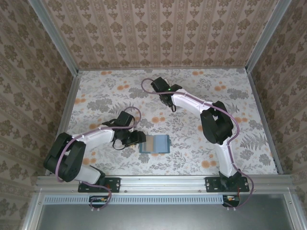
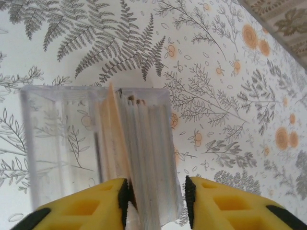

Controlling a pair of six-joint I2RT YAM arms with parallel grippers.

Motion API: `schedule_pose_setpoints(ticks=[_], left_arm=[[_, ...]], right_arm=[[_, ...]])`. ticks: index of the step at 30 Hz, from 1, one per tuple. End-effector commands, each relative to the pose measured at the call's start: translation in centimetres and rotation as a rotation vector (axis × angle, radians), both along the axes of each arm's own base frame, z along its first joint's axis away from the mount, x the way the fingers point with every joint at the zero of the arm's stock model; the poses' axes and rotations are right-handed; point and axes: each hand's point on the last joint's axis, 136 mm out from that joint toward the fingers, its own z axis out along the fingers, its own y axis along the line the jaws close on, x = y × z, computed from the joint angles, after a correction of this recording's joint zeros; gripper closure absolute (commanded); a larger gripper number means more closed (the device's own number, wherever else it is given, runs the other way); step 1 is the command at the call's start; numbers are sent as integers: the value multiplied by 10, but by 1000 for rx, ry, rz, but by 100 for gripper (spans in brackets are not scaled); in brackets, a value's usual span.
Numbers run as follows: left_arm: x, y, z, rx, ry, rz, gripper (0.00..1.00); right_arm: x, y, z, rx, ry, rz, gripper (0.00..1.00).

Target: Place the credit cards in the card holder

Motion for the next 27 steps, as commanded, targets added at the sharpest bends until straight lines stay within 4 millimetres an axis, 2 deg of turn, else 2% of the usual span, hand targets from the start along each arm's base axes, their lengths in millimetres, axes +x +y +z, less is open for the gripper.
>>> schedule_pose_setpoints(ticks=[1,3,7,15,21,27], left_arm=[[0,-12,-3,-18,10,-23,39],[-1,-12,-4,-18,8,-21,39],[-2,-13,-3,-14,12,-29,39],[-1,-15,-1,-23,7,-41,39],[1,-21,9,-49,-11,-76,39],[4,-25,28,-102,-43,-91,38]], right_arm=[[2,0,3,-5,8,2,85],[0,1,2,1,22,9,92],[-4,4,8,31,33,10,98],[-22,10,35,191,31,-4,100],[-50,10,63,406,-17,-47,100],[-96,15,89,688,0,-22,100]])
